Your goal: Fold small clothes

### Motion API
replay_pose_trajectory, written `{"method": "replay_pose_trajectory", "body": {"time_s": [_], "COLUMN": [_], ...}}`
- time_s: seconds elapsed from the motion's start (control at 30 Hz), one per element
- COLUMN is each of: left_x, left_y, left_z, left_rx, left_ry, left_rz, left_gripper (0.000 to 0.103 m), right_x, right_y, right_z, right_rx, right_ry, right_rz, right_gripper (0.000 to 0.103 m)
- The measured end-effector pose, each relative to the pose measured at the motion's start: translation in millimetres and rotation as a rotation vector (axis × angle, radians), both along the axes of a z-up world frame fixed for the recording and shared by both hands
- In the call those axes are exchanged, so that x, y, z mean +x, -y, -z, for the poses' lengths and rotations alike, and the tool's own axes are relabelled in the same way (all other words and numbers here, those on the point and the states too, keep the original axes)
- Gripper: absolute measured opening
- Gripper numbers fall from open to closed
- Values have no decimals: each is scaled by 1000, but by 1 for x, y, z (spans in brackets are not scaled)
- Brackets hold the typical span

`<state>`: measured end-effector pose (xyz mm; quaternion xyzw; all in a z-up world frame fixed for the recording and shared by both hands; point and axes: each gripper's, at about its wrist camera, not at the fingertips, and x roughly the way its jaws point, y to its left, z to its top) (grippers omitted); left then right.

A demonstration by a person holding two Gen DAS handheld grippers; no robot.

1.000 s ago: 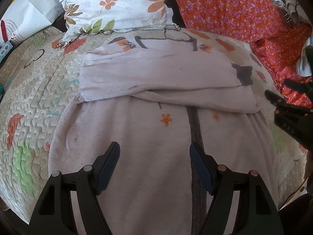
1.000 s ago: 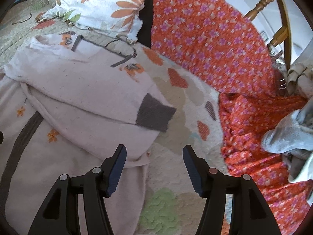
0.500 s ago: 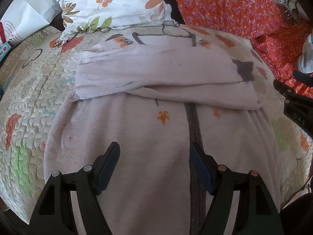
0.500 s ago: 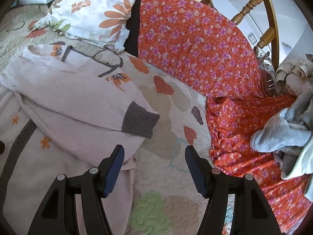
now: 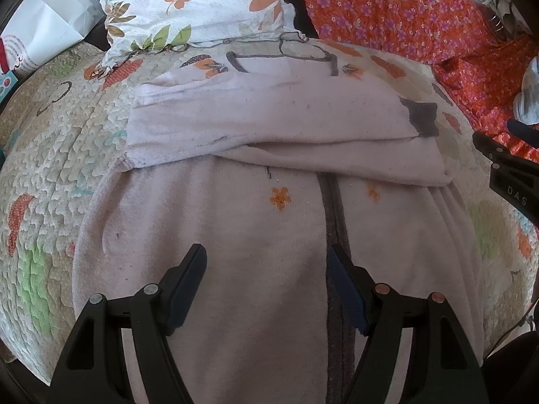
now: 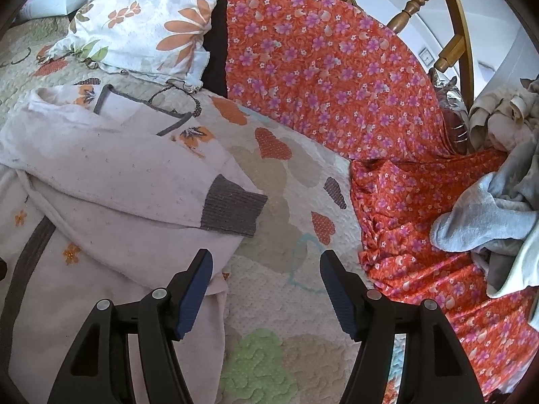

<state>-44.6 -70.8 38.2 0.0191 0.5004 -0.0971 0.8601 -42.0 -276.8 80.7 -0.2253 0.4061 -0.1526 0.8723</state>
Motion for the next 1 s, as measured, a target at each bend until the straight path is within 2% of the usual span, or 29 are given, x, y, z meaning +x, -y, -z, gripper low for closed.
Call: {"method": "replay_pose_trajectory", "body": {"time_s": [0.43, 0.7, 1.0], "left_x": [-1, -10, -8], "left_y": [3, 14, 13], "left_z": [1, -9, -4], "left_rx": [16, 85, 114], "left_ry": [12, 86, 64], "left_rz": [3, 35, 21], "left_gripper": [73, 73, 74], "right_x": [1, 3, 5], "right_y": [-4, -6, -8], "right_z": [5, 15, 19], "right_rx": [7, 15, 24], "right_ry": [-12, -44, -62], "right_rz": [-15, -23, -32], "right_gripper": [73, 73, 74]}}
